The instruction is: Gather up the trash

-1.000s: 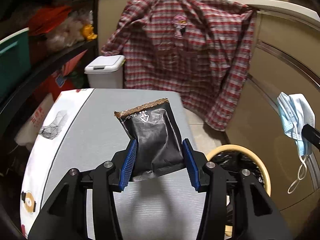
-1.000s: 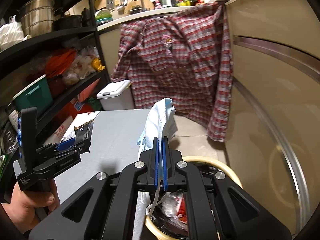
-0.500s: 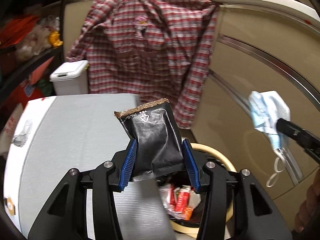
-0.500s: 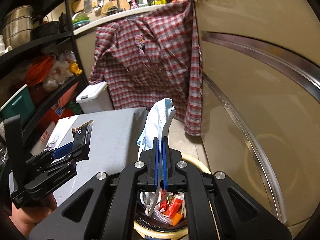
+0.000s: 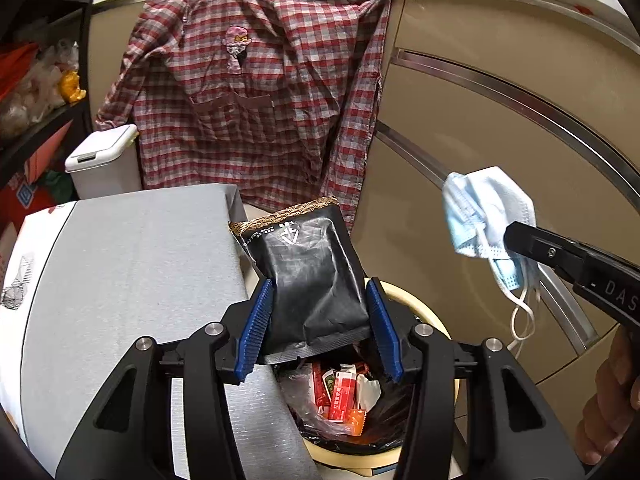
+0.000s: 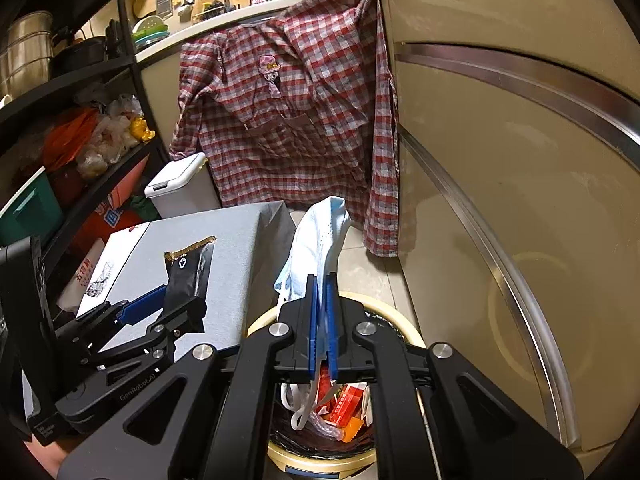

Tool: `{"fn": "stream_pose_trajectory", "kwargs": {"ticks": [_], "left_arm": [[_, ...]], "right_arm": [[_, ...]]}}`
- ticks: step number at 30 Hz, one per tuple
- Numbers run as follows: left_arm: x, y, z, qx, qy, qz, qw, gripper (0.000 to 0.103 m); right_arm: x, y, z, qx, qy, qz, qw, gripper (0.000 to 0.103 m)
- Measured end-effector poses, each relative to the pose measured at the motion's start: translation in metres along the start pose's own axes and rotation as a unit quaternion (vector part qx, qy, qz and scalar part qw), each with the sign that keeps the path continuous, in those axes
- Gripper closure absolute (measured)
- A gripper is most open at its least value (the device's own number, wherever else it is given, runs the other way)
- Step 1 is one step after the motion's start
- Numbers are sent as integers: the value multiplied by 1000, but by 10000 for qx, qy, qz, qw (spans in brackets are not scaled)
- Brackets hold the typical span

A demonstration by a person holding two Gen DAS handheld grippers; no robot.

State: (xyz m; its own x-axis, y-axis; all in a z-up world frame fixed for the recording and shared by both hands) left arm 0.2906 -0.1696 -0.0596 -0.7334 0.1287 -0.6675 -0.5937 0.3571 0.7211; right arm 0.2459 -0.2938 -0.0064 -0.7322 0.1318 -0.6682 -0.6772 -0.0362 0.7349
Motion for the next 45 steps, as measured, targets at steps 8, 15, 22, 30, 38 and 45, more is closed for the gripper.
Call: {"fn": "stream_pose_trajectory", "kwargs": {"ticks": [8, 15, 22, 30, 38, 45], "left_arm": [[0, 0, -3, -22, -16, -42, 10000, 34], [3, 6, 3, -32, -8, -64, 10000, 34], [10, 27, 11, 12, -88, -172, 9998, 32], [22, 55, 12, 178, -245, -361, 9989, 25], [37, 91, 21, -136, 84, -673, 9976, 20], [83, 117, 13, -678, 249, -786, 9943, 14]], "right_arm": [[-1, 2, -6, 96, -122, -53, 9999, 63], [-3, 8, -9, 149, -117, -129, 9997, 62], [2, 42, -3, 390, 270, -480, 9977, 36], [34, 79, -16, 373, -55, -735, 9966, 22], [91, 78, -32, 793, -108, -685, 9944, 14], [117, 97, -30, 969, -1, -846, 9917, 5]]}}
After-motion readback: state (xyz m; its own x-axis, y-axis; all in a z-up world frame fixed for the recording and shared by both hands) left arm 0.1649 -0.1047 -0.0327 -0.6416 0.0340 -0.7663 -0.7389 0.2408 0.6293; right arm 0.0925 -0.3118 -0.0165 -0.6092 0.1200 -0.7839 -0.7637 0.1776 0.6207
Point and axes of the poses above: each gripper's, at about its wrist camera, not at the fingertips, and y roughly against the way its jaws point, z to its left, x to its underside, the point moved 8 cm from there along -y, roughly the way its jaws point, and after that the axes turned 9 degrees about z, right-handed, at the moved point
